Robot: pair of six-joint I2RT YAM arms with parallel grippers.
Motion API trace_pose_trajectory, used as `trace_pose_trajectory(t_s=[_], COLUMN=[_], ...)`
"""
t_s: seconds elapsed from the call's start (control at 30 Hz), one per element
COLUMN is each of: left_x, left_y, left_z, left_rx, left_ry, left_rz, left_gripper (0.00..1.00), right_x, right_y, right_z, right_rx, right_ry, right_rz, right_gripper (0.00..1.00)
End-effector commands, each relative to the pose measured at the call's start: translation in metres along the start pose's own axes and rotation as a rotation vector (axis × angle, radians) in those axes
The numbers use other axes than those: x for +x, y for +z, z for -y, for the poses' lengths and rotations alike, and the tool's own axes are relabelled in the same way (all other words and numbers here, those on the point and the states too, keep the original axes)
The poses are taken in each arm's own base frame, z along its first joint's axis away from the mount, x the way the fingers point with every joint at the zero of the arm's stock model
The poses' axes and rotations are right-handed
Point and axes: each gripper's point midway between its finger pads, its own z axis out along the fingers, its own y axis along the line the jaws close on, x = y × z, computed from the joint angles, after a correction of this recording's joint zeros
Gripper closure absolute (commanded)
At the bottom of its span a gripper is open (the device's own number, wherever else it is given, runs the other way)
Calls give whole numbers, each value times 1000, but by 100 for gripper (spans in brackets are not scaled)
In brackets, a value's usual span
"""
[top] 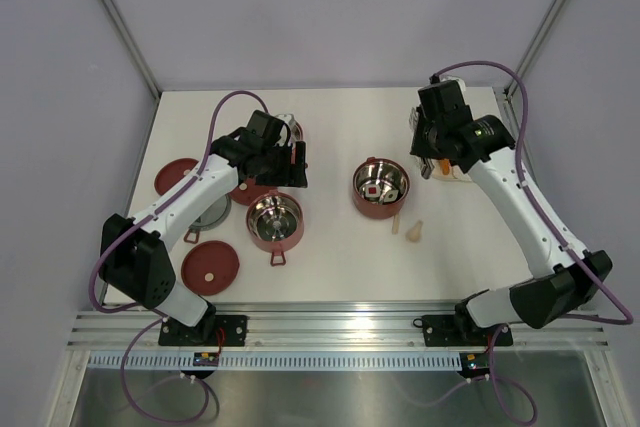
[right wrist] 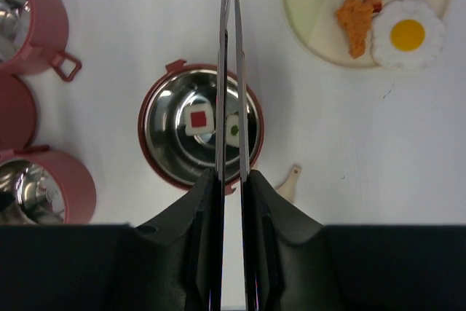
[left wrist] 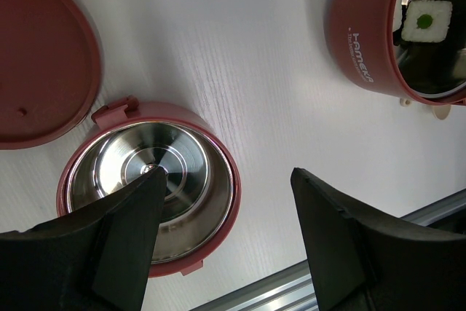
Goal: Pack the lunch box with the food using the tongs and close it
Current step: Pick up the fake food from the plate.
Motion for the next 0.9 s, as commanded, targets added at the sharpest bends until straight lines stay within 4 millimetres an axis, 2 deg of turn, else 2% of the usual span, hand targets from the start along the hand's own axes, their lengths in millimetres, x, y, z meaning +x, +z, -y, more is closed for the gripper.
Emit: trace_pose_trajectory(t_s=[0.0,0.17,0.37,0.63,0.87], left_x=[-17,-14,-12,-7,-8], left_y=[-5,-4,-3,-1,-1], left_z=[8,8,7,5,6], left_rx=[22,25,25,19,21], left_ry=[15,14,16,16,17], left_rz=[59,50,45,32,32], left_gripper=[27,27,27,27,27], right_x=[-33,-50,-53,-58,-65], right_y=[26,64,100,125,142], right_z=[21,45,66,85,93], right_rx=[36,10,50,100,140], right_ry=[49,118,128,149,138], right_rz=[47,24,-33,-44,-48], right_gripper=[86,80,75,59,53])
